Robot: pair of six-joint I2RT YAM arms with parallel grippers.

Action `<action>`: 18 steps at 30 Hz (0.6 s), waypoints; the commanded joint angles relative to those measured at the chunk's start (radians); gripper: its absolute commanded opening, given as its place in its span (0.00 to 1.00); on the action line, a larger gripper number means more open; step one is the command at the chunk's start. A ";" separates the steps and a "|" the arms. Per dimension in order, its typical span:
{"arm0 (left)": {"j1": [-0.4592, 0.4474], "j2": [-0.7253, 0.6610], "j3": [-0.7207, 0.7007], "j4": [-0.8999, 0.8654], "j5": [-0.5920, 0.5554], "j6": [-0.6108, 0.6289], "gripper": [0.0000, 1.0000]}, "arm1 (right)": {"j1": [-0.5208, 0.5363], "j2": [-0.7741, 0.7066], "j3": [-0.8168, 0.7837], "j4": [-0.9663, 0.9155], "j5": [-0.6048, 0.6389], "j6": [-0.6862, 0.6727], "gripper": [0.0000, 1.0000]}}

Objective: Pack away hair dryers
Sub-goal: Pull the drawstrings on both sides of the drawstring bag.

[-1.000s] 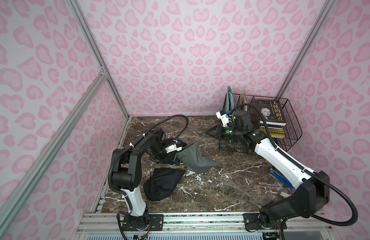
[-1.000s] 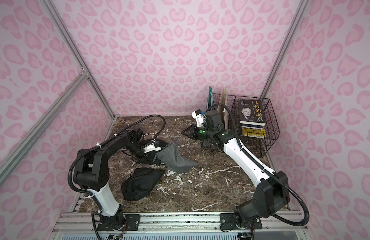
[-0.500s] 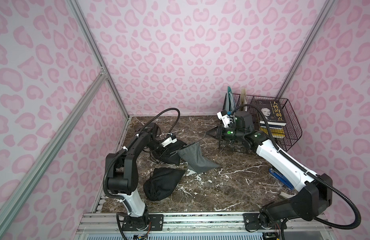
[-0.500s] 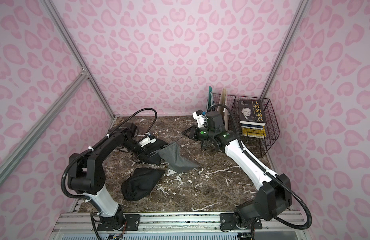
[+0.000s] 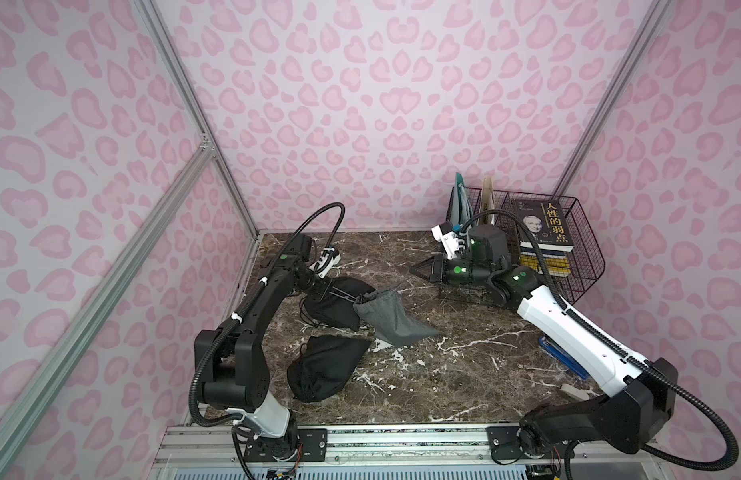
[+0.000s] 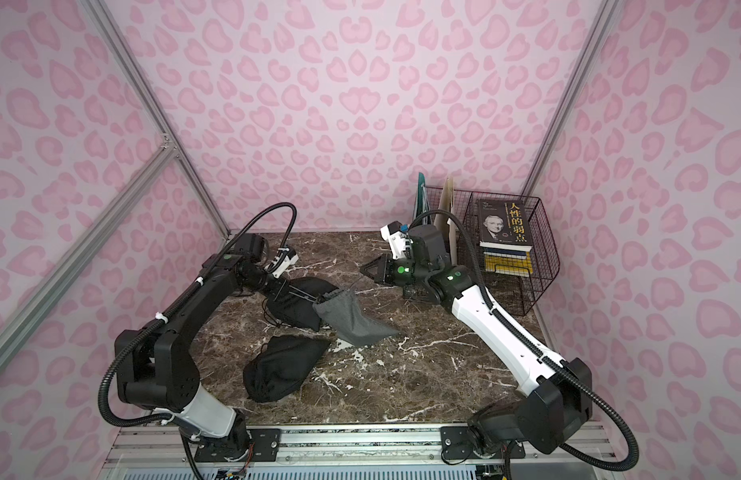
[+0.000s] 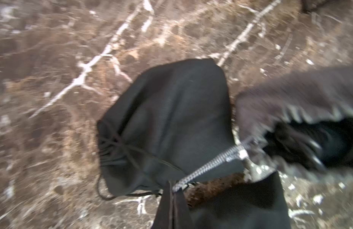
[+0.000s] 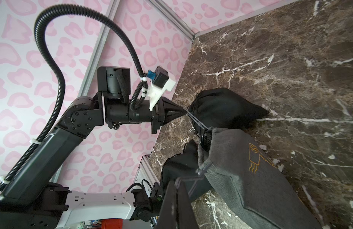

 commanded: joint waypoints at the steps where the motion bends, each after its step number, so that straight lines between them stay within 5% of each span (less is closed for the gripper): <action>1: 0.002 -0.016 0.028 0.073 -0.118 -0.077 0.02 | 0.025 -0.033 0.011 -0.027 0.097 -0.026 0.00; 18: -0.034 -0.173 0.235 0.092 -0.280 -0.154 0.02 | 0.060 -0.305 -0.144 -0.064 0.469 0.038 0.00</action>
